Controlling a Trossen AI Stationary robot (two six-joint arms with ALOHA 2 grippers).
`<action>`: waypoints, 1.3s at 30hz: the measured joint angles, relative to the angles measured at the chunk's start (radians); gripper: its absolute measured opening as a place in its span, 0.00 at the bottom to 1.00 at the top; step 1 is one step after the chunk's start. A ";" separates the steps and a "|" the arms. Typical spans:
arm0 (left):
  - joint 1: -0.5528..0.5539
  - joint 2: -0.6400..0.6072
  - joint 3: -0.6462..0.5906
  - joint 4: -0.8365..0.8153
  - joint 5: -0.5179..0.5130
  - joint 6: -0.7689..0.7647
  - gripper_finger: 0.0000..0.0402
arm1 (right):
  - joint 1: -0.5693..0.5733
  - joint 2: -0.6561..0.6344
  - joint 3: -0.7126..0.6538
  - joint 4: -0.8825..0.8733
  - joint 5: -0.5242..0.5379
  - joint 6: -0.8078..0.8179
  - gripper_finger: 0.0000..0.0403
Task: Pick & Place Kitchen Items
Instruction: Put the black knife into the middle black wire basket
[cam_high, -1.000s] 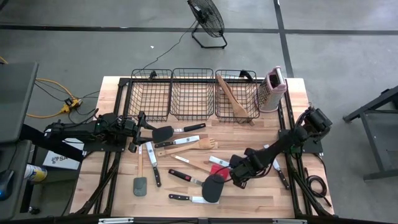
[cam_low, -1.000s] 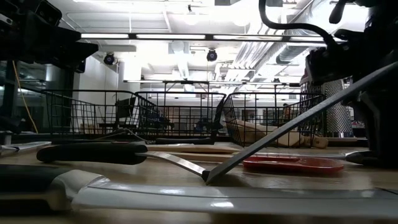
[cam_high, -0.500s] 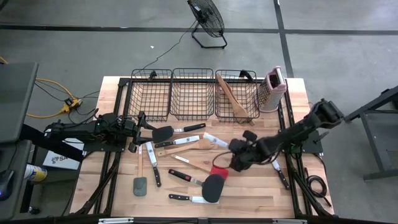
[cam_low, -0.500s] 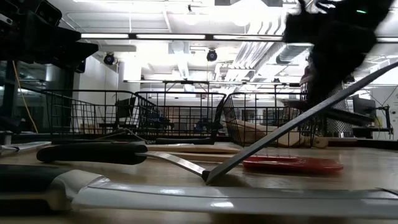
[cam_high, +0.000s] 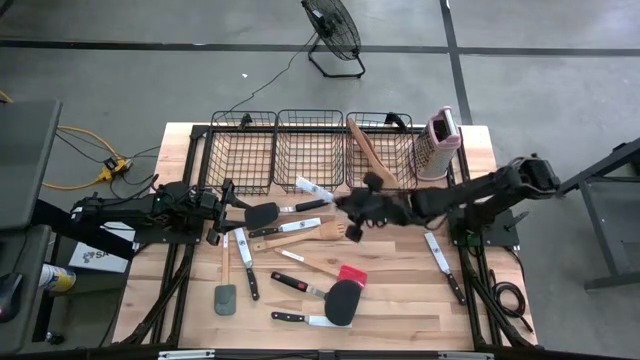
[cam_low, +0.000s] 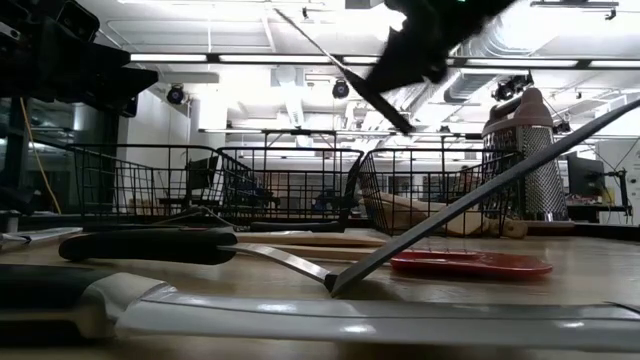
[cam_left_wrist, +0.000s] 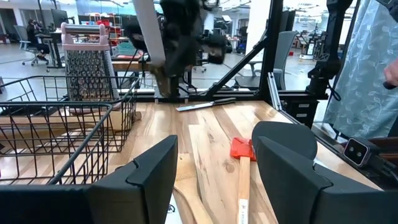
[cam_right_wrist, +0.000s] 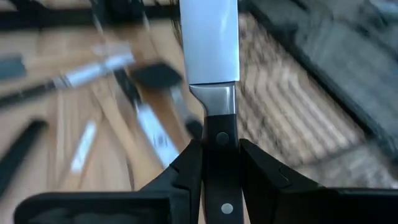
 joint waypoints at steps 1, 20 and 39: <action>0.000 0.000 0.002 -0.003 0.000 -0.021 0.53 | -0.024 0.000 0.000 0.049 -0.035 -0.037 0.18; 0.000 0.000 0.015 0.034 0.000 -0.130 0.53 | -0.296 0.000 0.002 0.356 -0.529 -0.259 0.18; 0.000 0.070 0.015 0.260 -0.257 -0.074 0.53 | -0.389 0.077 0.003 0.612 -0.700 -0.195 0.18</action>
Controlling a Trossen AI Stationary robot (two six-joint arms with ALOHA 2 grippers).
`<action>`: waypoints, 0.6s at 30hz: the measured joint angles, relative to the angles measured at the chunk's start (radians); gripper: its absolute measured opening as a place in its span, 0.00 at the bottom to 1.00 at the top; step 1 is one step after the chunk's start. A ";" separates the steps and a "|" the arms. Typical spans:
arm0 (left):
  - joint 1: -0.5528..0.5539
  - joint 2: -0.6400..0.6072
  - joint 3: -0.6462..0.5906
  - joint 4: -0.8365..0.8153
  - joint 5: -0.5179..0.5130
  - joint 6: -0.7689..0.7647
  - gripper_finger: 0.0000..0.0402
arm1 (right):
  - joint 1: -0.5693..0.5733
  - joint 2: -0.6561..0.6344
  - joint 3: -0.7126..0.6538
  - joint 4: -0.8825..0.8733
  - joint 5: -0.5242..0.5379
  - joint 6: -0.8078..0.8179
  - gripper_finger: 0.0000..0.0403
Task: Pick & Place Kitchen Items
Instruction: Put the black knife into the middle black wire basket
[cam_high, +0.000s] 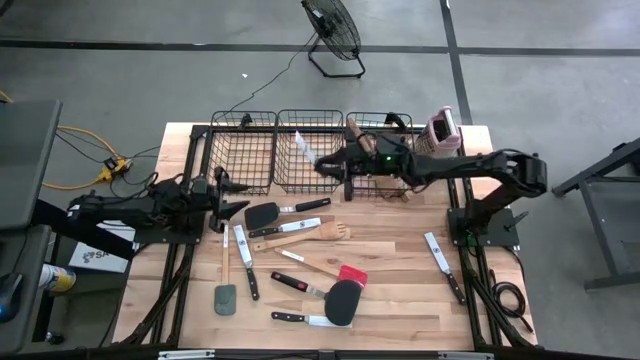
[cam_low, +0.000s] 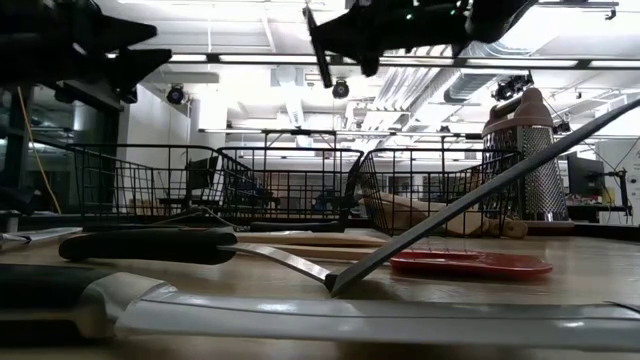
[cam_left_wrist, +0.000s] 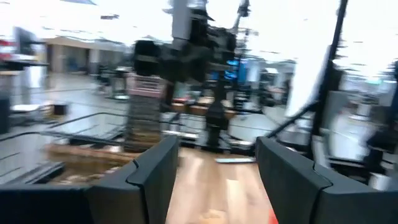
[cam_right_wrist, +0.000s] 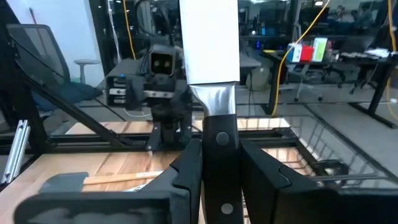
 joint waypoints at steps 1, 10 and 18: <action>0.000 0.017 0.000 0.011 -0.023 0.011 0.53 | 0.004 0.021 0.000 0.026 -0.001 0.004 0.18; 0.000 0.247 0.030 0.204 -0.140 0.048 0.53 | 0.013 0.155 0.000 0.275 0.000 0.100 0.18; 0.000 0.576 0.238 0.236 -0.158 0.083 0.53 | 0.016 0.171 0.000 0.327 -0.018 0.126 0.18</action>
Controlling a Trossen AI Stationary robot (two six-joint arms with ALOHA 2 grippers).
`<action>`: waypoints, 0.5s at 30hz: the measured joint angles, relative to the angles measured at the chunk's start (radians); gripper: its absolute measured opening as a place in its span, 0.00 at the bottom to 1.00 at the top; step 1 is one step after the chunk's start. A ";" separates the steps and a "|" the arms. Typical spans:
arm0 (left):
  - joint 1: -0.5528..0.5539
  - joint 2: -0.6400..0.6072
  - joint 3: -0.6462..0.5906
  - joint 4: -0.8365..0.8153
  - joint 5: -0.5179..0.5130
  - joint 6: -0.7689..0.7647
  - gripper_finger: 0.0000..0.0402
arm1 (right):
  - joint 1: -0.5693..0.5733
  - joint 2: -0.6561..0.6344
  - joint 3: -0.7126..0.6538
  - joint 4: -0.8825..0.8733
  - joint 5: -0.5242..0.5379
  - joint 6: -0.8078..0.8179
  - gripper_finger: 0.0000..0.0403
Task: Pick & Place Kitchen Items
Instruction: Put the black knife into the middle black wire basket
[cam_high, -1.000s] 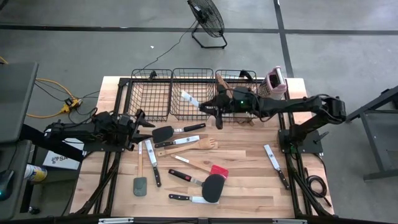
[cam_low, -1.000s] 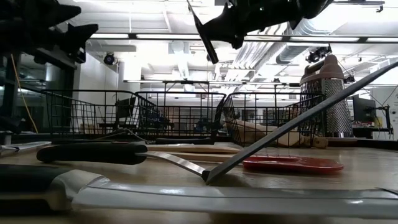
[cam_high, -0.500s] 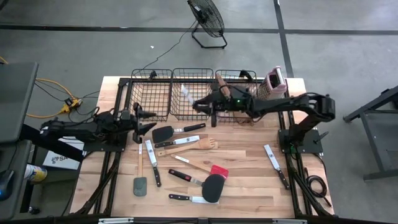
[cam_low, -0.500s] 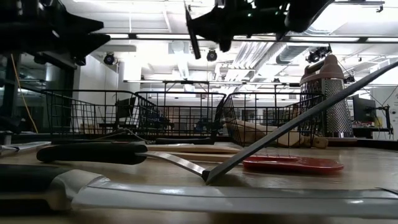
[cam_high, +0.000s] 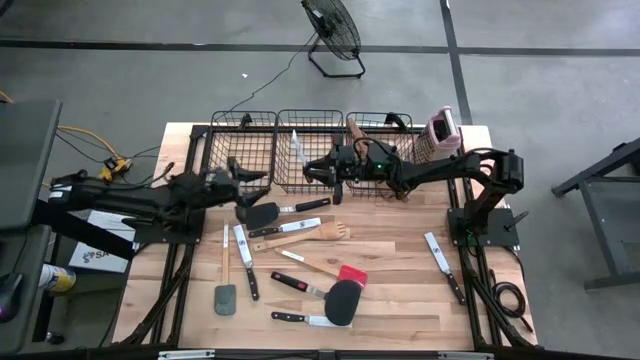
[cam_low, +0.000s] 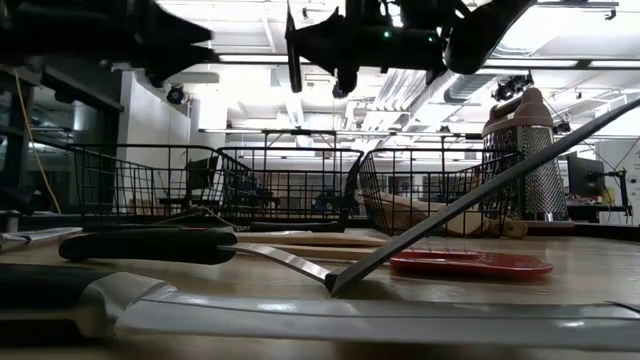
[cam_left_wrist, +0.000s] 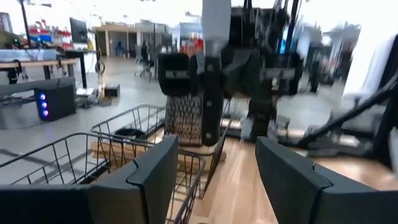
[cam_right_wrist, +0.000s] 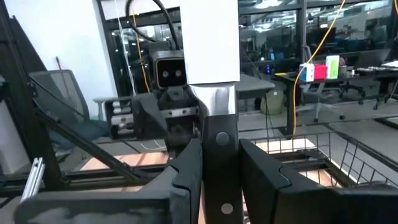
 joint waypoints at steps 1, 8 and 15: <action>0.000 0.048 0.030 -0.002 0.000 0.016 0.53 | 0.000 0.000 0.000 0.009 0.000 0.002 0.18; 0.000 0.322 0.223 -0.001 0.000 0.071 0.53 | 0.005 0.000 0.000 0.034 -0.015 0.003 0.18; 0.000 0.470 0.335 -0.001 0.000 0.070 0.53 | 0.024 0.000 0.000 0.051 -0.074 -0.002 0.18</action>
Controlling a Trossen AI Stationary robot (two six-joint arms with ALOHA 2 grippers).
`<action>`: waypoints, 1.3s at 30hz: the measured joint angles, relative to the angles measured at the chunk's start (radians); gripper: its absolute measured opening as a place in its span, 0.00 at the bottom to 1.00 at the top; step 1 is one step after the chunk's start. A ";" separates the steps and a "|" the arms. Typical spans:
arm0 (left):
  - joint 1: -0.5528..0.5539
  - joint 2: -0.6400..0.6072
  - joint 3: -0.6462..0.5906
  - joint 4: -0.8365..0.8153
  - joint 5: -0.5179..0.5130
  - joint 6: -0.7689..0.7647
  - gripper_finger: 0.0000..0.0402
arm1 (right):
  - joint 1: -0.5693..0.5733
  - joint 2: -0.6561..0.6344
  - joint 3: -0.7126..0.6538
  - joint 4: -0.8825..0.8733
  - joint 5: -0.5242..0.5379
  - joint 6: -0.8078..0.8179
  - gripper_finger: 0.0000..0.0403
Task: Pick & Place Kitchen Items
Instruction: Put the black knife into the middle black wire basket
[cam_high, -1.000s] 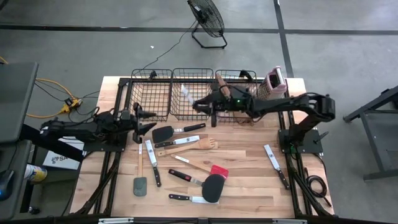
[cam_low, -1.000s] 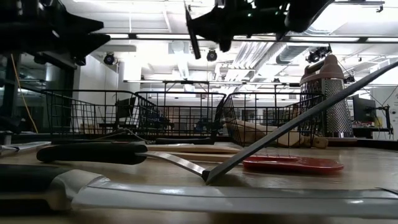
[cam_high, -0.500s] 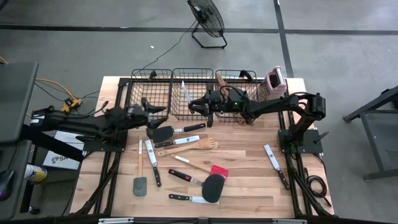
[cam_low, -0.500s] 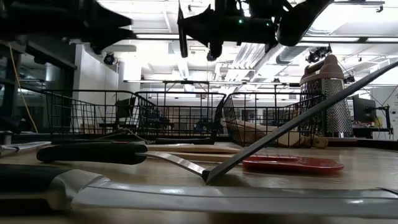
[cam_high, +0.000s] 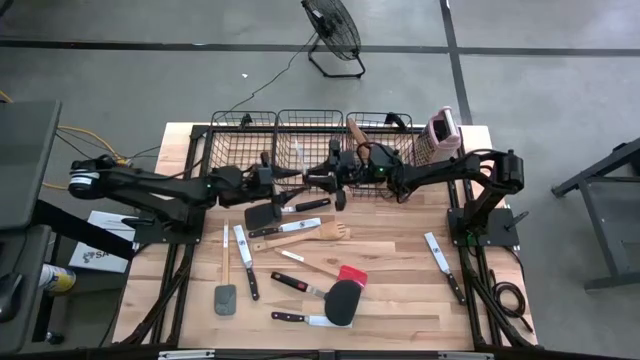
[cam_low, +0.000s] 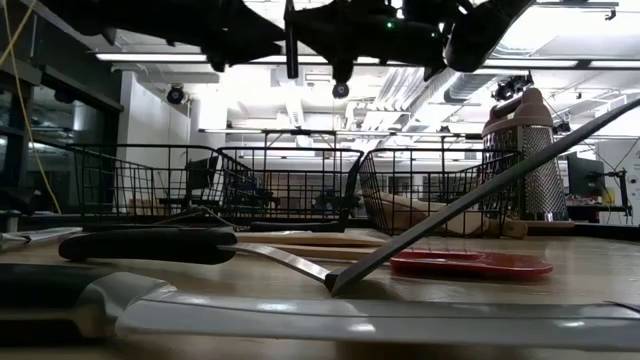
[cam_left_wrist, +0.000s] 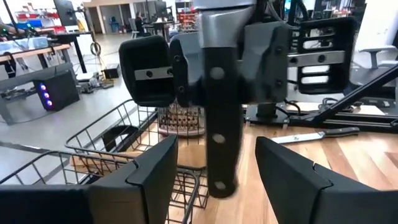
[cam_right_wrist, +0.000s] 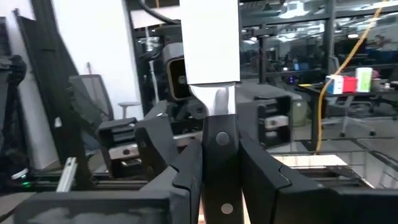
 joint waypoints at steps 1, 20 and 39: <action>0.000 0.009 0.007 0.003 -0.002 -0.002 0.53 | 0.003 0.000 0.000 0.002 -0.001 -0.001 0.18; 0.117 0.028 0.016 0.070 0.290 -0.131 0.38 | 0.009 0.000 0.000 0.044 0.029 -0.003 0.18; 0.117 0.028 0.016 0.073 0.296 -0.105 0.33 | 0.009 -0.001 0.000 0.076 0.004 -0.005 0.18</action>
